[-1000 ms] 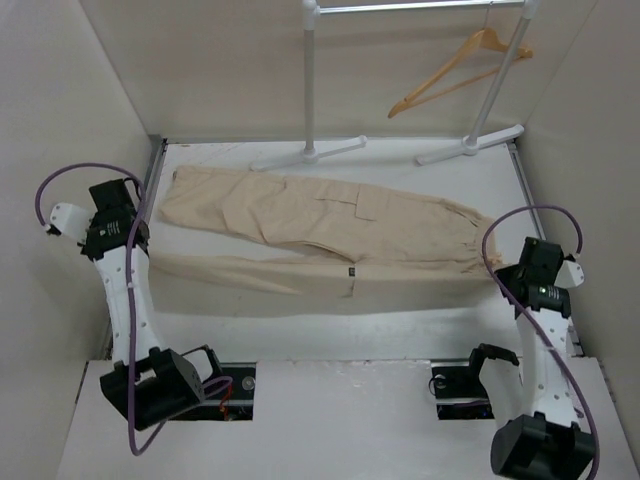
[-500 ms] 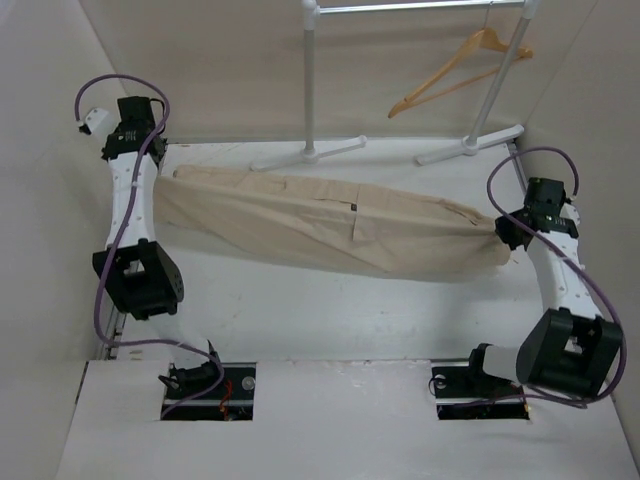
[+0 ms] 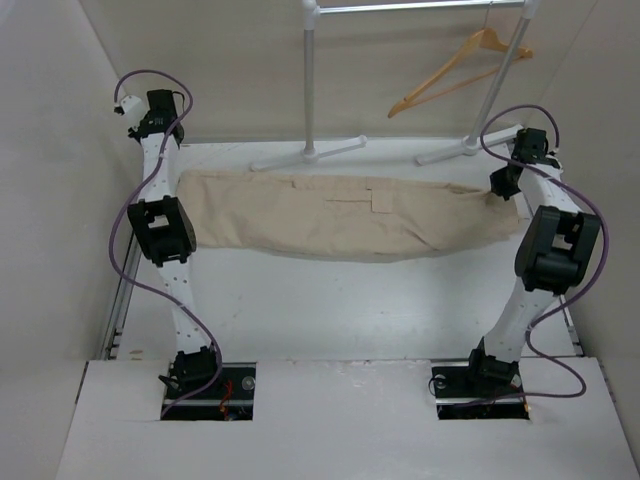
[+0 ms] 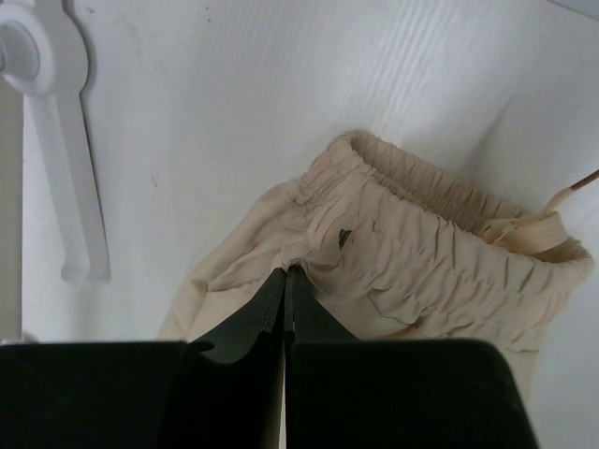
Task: Place the trousers on the hanger
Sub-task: Fold the trousers at the center of the board.
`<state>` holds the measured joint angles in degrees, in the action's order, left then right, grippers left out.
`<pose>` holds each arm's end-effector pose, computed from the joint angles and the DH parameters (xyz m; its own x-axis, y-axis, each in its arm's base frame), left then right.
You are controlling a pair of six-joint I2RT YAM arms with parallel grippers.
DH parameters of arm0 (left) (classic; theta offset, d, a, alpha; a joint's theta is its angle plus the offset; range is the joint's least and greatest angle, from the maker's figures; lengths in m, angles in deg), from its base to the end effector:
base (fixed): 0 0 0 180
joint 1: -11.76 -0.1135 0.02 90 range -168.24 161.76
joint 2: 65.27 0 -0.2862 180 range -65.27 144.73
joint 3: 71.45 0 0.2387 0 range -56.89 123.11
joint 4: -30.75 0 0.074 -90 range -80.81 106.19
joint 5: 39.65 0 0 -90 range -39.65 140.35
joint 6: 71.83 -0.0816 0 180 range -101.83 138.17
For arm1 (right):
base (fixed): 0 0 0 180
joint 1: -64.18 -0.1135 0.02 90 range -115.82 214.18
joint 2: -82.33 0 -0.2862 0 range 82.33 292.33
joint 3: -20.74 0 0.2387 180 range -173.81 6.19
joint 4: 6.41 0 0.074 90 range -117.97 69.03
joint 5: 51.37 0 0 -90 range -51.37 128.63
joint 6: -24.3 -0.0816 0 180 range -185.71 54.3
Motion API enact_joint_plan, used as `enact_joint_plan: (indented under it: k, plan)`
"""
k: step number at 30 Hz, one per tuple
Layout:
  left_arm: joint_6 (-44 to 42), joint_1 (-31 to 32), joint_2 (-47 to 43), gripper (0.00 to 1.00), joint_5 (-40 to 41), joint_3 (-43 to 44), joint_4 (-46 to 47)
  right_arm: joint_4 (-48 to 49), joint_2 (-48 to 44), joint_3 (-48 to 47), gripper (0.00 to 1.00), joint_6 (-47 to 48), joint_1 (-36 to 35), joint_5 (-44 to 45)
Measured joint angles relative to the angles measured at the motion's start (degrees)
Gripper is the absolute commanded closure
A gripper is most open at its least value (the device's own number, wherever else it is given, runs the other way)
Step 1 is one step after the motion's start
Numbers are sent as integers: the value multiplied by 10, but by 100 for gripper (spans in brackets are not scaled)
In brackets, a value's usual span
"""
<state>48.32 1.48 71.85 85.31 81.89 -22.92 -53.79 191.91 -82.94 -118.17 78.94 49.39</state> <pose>0.5533 0.1479 0.2893 -0.2191 -0.4581 -0.8615 -0.8140 0.5726 -0.0975 0.4269 -0.1282 0.2350 -0.1881 0.8552 -0.4829 0.8329 0.3994 0.3830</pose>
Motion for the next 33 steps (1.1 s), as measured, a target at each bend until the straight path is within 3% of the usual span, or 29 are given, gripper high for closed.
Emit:
enact_joint_plan:
  k: [3,5,7,8,11,14,16,18,19,21,22,24,27,31,33]
  plan:
    - [-8,1,27,96,2,5,31,0,63,-55,93,1,-4,0]
    - [-12,3,36,91,2,4,52,1,91,-76,81,1,-8,0]
    - [-15,8,35,77,0,-10,76,2,106,-82,56,2,-13,0]
    - [-17,10,27,68,-1,-28,91,1,107,-82,50,1,-16,0]
    - [-7,19,-41,45,-16,-169,137,10,90,-61,32,5,-26,-2]
    - [27,24,-158,40,-49,-374,170,21,25,-2,20,10,-39,-5]
    - [57,21,-240,39,-75,-482,177,28,-42,45,18,15,-49,-6]
    - [91,10,-323,39,-103,-578,189,43,-122,95,22,20,-61,-6]
    - [110,5,-364,39,-116,-621,199,54,-164,123,30,22,-68,-6]
    - [144,-6,-429,37,-142,-692,216,81,-238,178,64,26,-81,-6]
    - [160,-12,-456,35,-156,-728,228,95,-266,207,76,28,-87,-7]
    - [189,-22,-487,33,-187,-790,252,116,-315,275,81,26,-96,-8]
    - [220,-32,-477,30,-235,-852,289,127,-342,364,70,19,-97,-13]
    - [248,-41,-435,30,-281,-875,336,121,-344,439,28,15,-81,-30]
    - [258,-45,-421,30,-295,-873,378,124,-341,448,21,21,-62,-49]
